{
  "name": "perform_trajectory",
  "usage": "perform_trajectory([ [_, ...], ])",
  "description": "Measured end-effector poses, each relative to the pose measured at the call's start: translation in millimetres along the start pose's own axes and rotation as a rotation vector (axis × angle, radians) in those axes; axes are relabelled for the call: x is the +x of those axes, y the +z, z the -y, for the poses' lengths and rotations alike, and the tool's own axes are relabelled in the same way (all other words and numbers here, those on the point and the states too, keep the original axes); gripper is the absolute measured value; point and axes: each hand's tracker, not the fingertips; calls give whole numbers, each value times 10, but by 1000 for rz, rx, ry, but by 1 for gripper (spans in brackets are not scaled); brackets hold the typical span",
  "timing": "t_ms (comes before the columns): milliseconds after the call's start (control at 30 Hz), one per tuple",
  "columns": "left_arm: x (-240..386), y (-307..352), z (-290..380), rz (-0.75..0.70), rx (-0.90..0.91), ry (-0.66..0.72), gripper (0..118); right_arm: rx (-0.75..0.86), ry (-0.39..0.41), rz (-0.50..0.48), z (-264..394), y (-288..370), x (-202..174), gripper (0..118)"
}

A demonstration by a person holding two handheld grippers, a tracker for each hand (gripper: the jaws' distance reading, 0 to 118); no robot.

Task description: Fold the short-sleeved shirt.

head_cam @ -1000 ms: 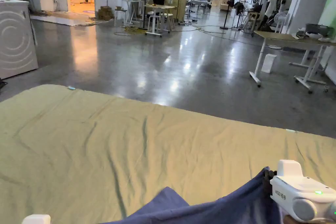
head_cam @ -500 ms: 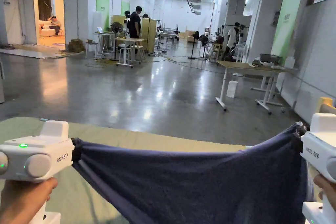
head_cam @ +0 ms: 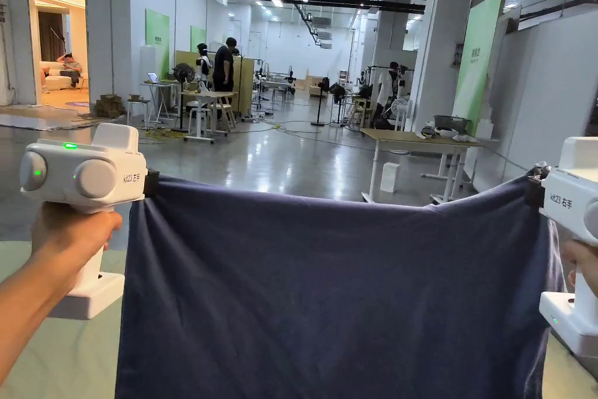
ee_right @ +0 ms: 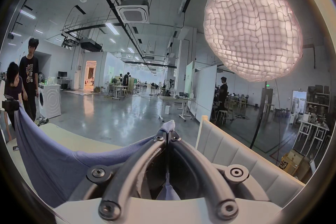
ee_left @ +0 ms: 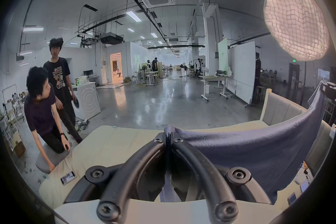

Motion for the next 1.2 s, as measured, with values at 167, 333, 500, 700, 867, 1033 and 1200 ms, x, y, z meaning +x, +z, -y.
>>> perform_trajectory([
  [167,-19,-273,-259,-30,8,-26,4,-7,2,0,-154,-478,-146,1],
  [333,-70,-503,-558,-59,44,-14,4,22,19,13,-350,-829,-293,1],
  [500,-104,-659,-733,-65,65,-8,4,72,46,33,-512,-1037,-393,1],
  [700,-130,-741,-782,-75,84,-18,4,105,50,37,-585,-1125,-405,1],
  [867,-121,-664,-660,-71,98,-11,4,134,56,38,-515,-1011,-379,1],
  [1033,-146,-476,-194,-42,69,4,4,109,44,10,-158,-655,-353,1],
  [1200,-206,-173,477,-9,19,4,4,71,67,-17,375,-147,-312,1],
])
